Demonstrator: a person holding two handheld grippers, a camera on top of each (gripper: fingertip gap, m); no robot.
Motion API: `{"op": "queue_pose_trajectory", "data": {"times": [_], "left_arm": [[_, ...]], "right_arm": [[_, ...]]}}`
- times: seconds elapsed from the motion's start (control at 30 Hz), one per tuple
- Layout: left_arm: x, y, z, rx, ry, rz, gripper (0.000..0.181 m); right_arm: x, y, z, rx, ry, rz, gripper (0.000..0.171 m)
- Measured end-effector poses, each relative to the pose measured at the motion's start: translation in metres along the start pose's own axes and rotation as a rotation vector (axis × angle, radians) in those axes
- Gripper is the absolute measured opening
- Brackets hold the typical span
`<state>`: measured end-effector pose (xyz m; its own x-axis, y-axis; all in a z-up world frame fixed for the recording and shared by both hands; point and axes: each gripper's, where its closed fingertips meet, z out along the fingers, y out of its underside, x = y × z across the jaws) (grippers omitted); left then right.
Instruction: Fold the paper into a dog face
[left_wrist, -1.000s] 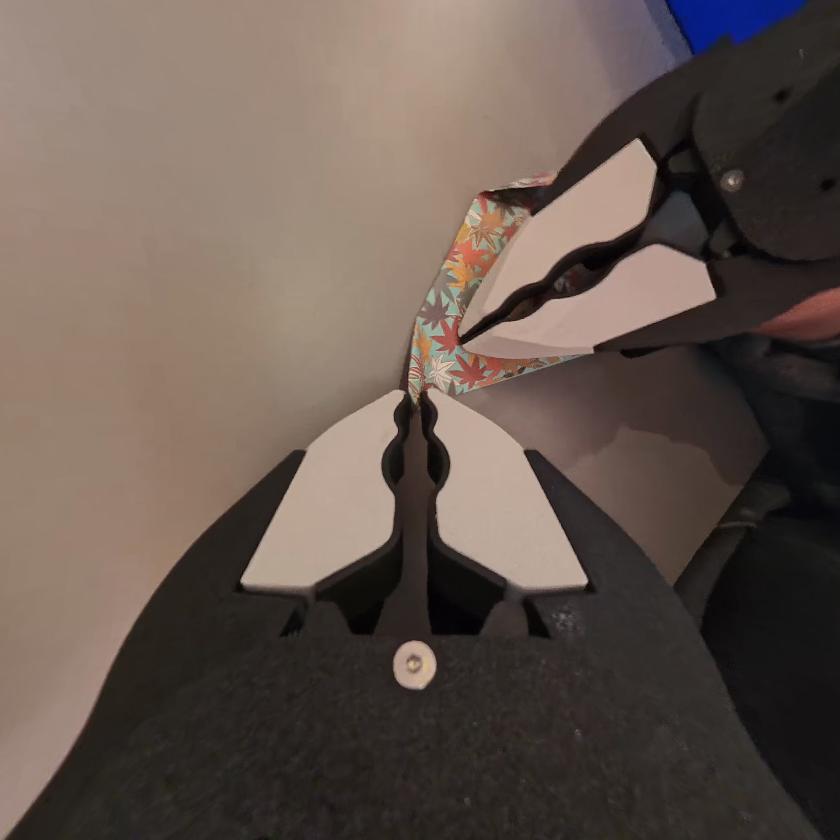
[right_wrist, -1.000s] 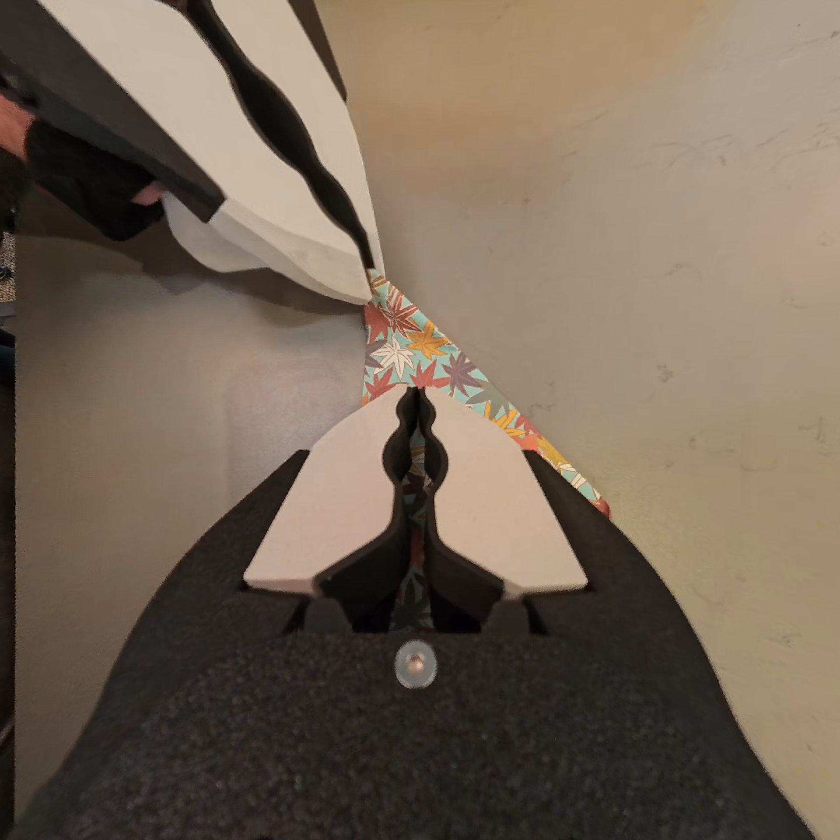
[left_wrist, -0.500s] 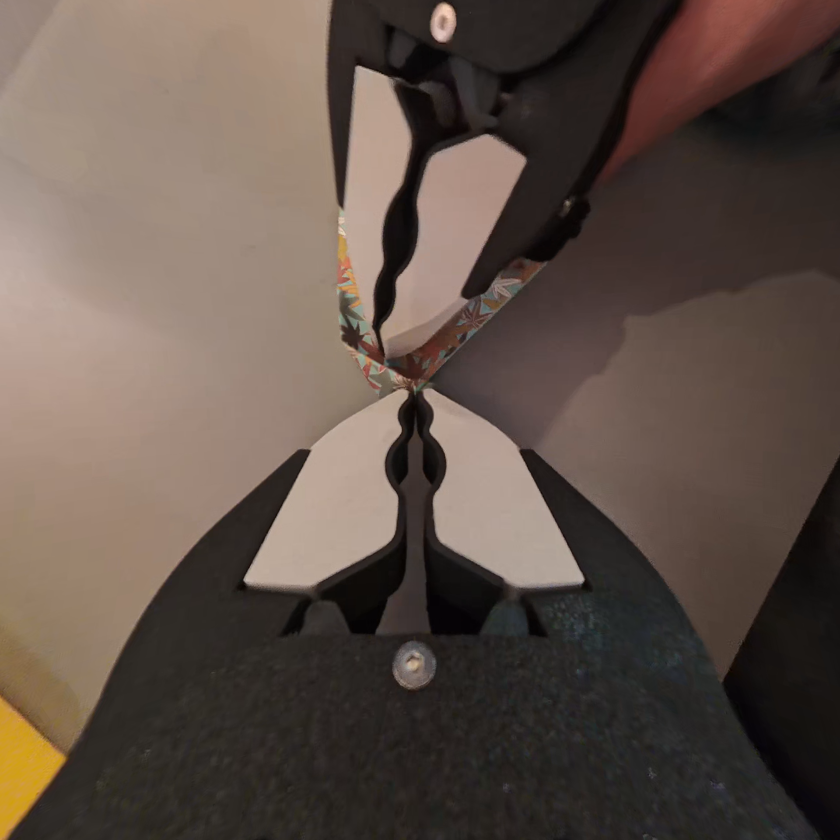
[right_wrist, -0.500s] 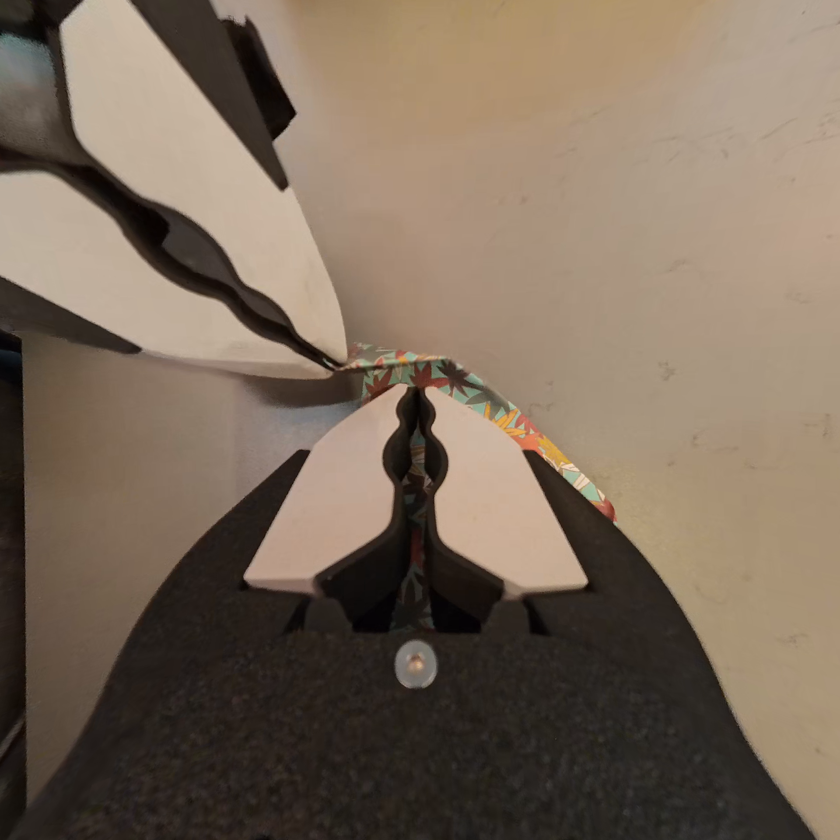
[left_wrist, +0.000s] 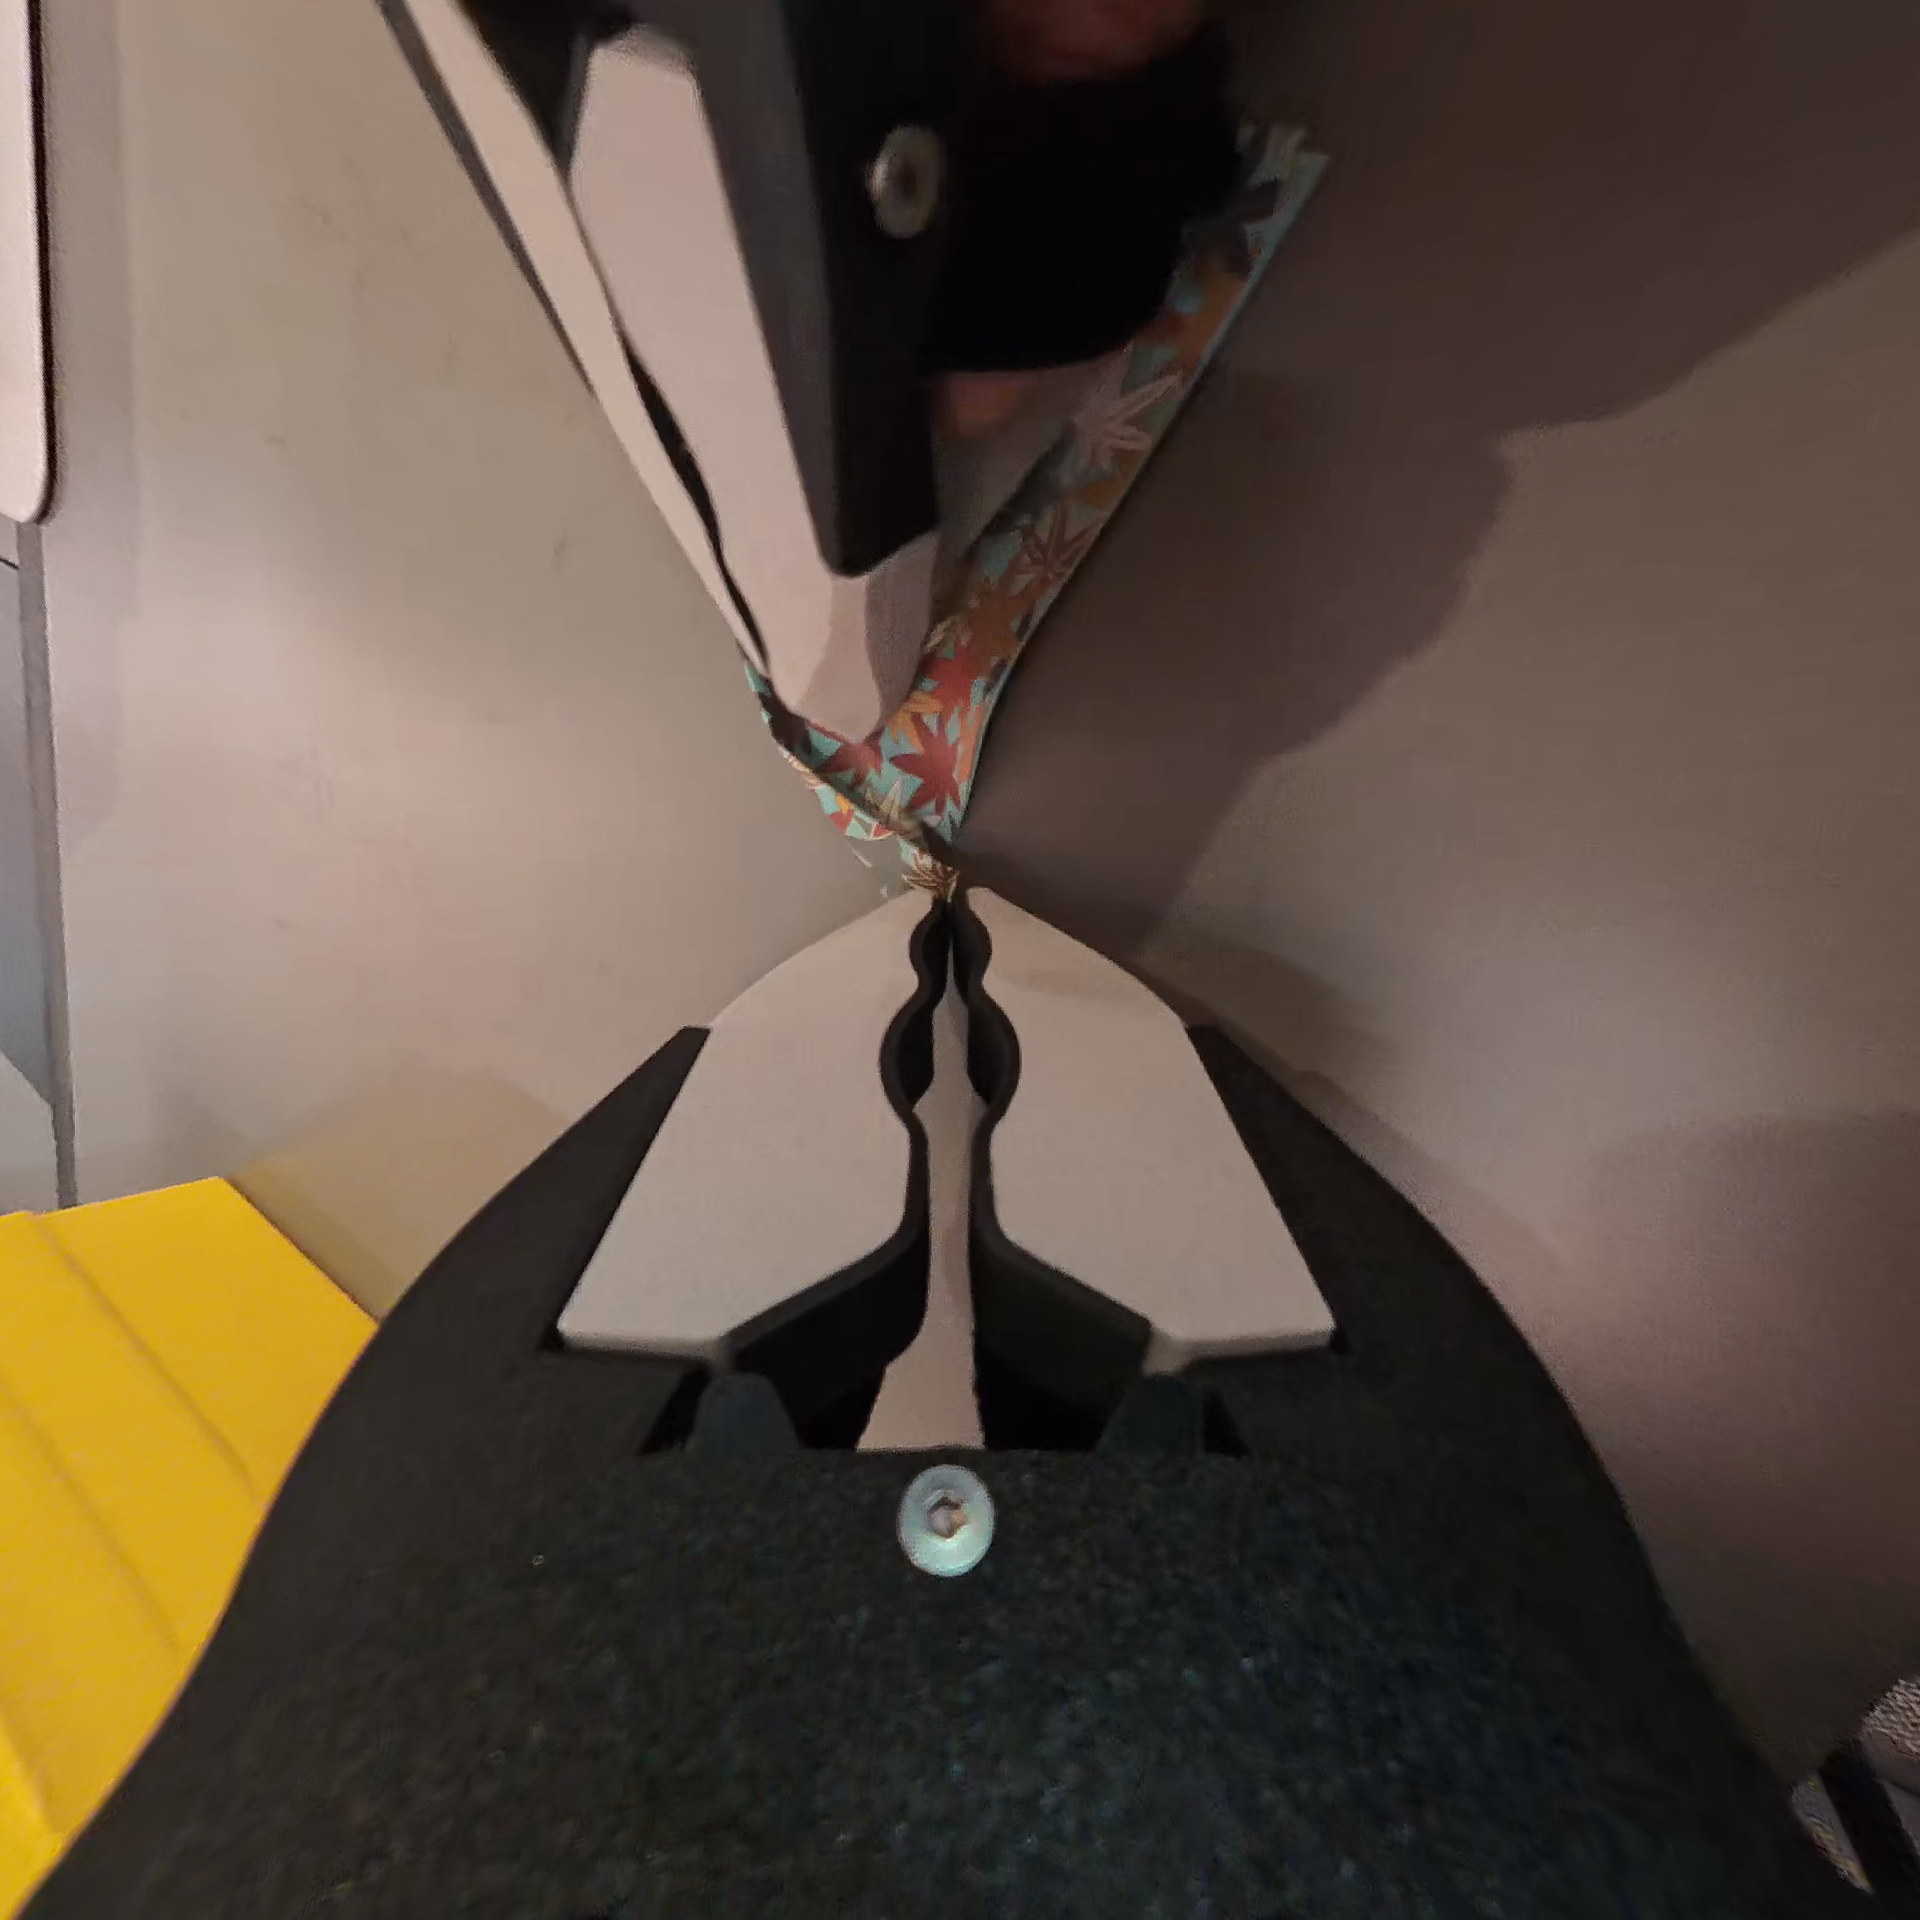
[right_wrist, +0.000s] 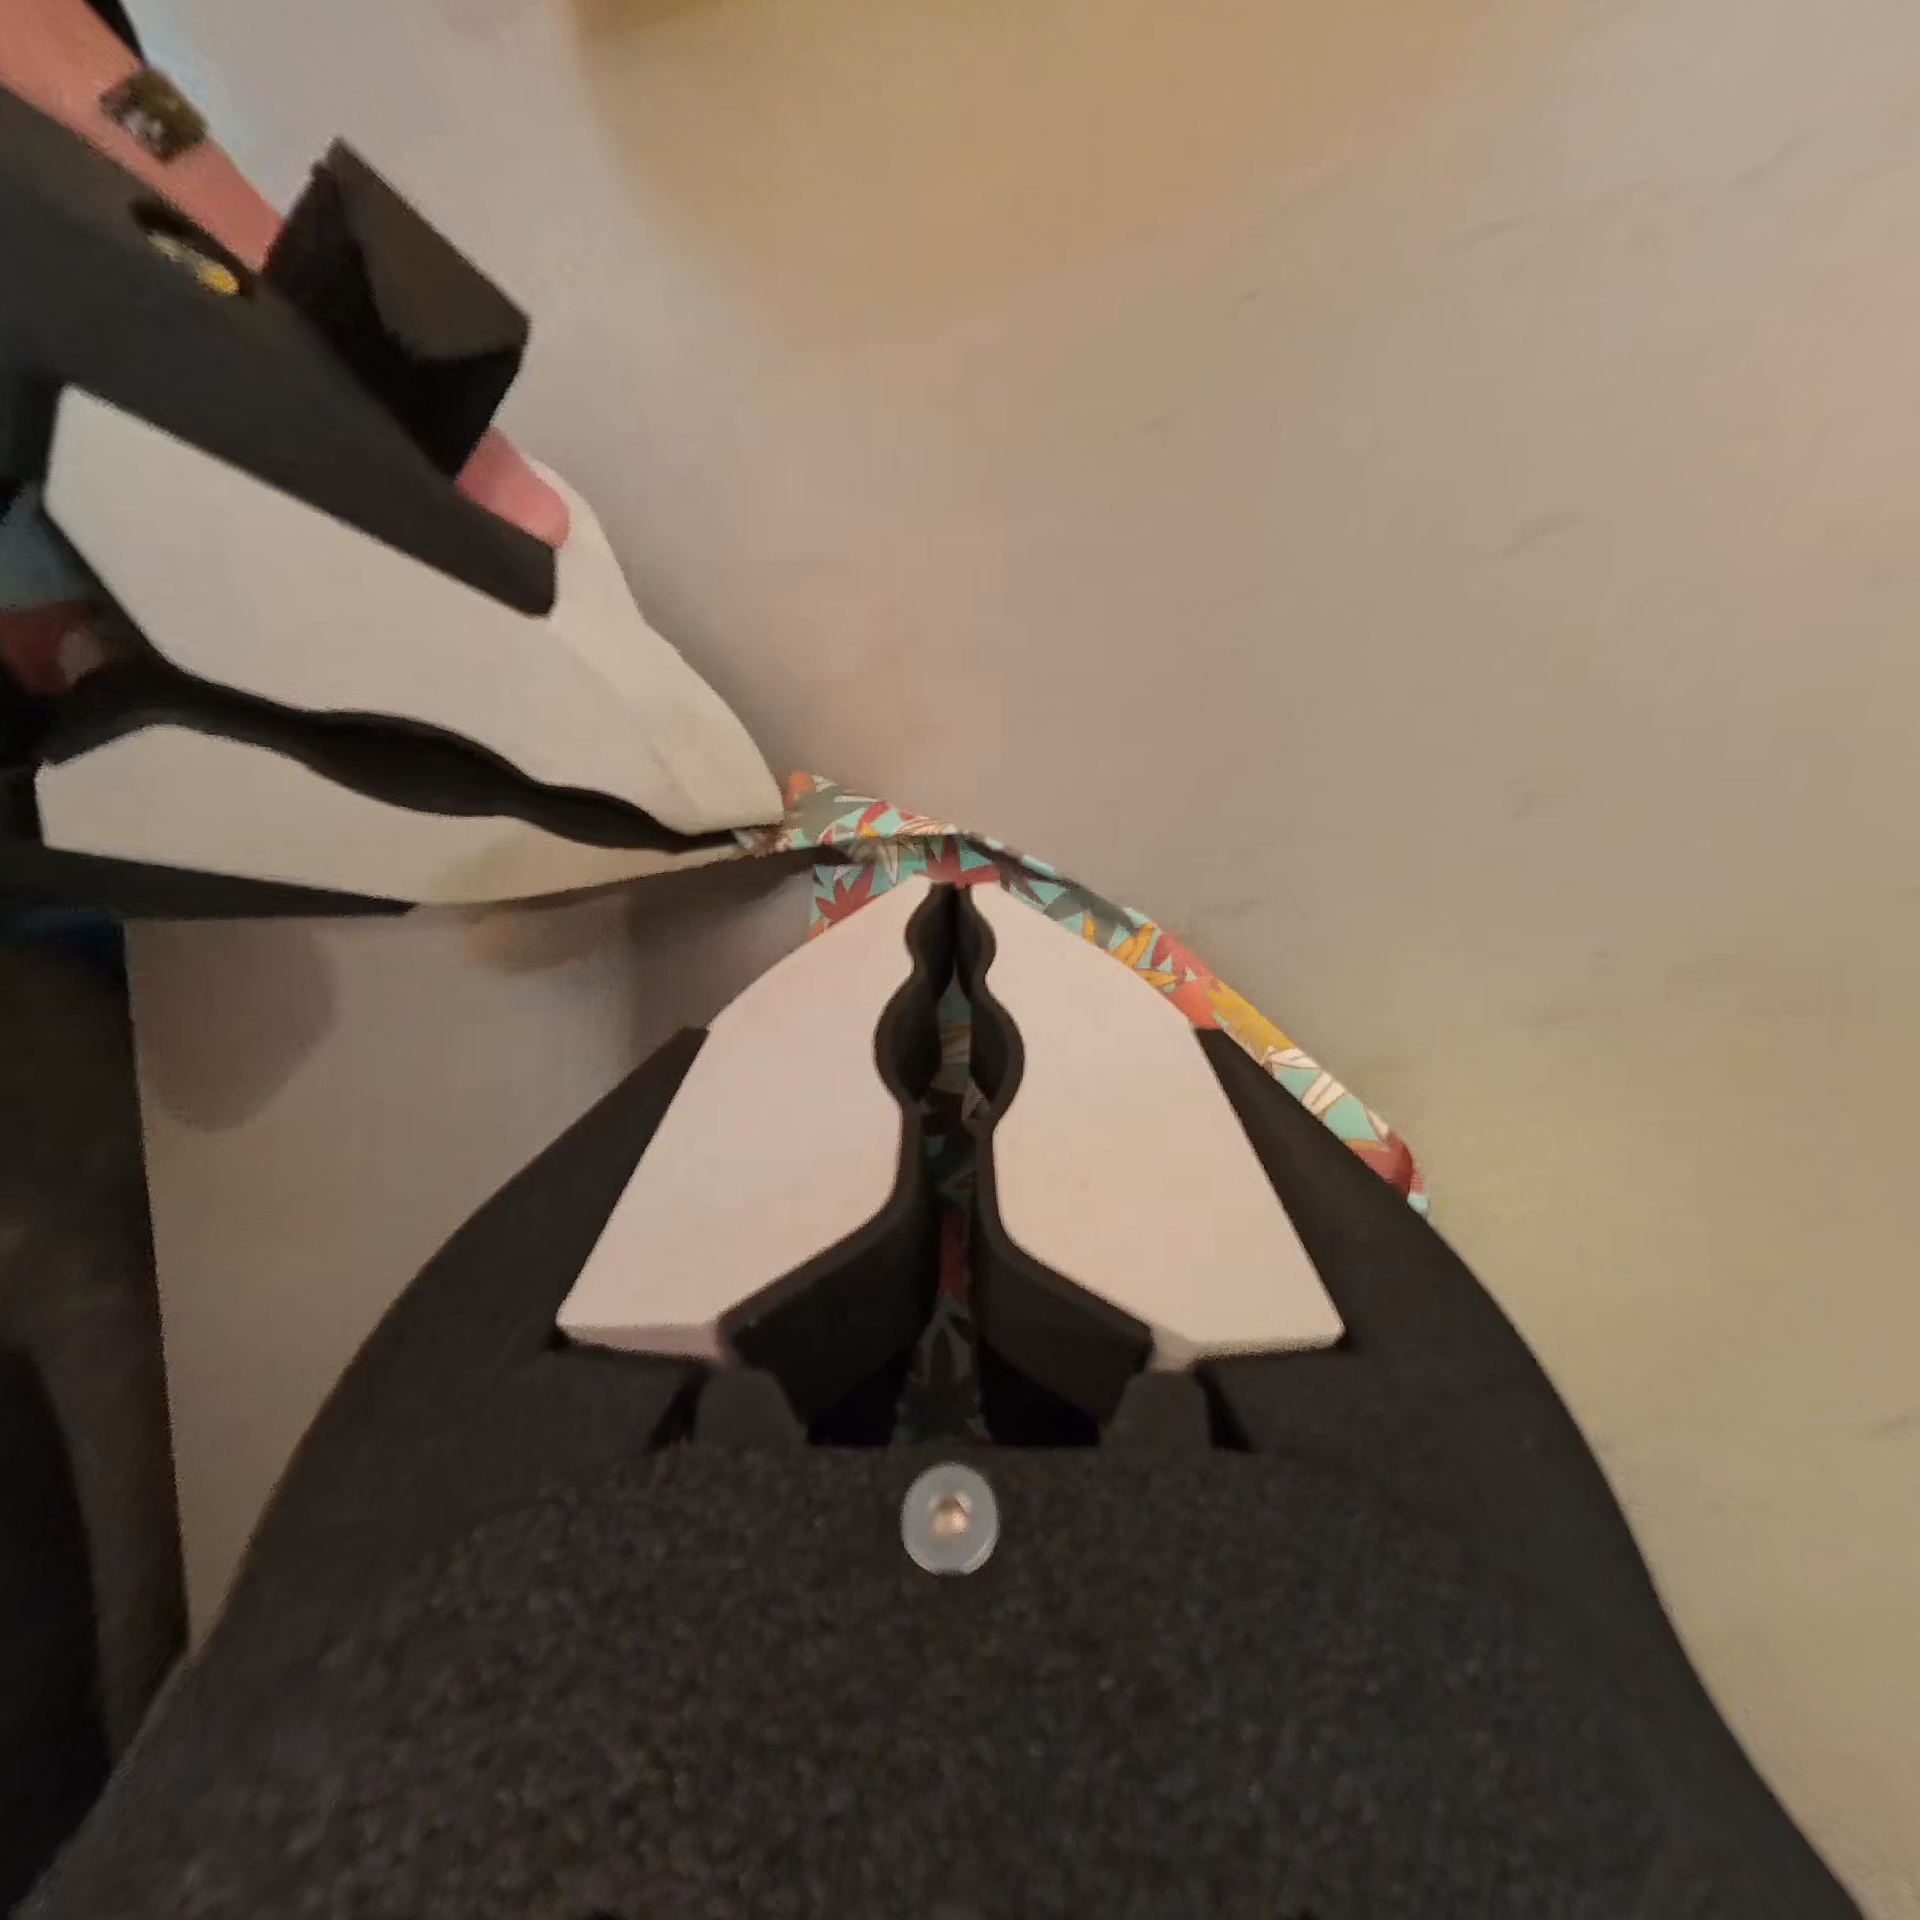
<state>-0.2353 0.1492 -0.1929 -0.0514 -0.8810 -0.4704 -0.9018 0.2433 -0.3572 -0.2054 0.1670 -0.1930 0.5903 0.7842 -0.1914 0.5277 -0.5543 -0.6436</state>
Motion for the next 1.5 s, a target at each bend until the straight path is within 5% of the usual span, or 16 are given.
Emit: {"op": "queue_pose_trajectory", "data": {"times": [1.17, 1.37, 1.5], "left_arm": [[-0.001, -0.007, 0.005, -0.044, -0.004, -0.006, 0.0], [-0.001, -0.006, 0.005, -0.054, -0.003, -0.001, 0.0], [0.0, -0.006, 0.006, -0.059, -0.005, 0.005, 0.0]], "right_arm": [[-0.006, 0.004, -0.003, -0.031, -0.04, -0.025, 0.0], [-0.008, -0.01, -0.053, 0.067, -0.116, 0.008, 0.0], [0.028, -0.02, -0.096, 0.187, -0.01, 0.042, 0.0]]}}
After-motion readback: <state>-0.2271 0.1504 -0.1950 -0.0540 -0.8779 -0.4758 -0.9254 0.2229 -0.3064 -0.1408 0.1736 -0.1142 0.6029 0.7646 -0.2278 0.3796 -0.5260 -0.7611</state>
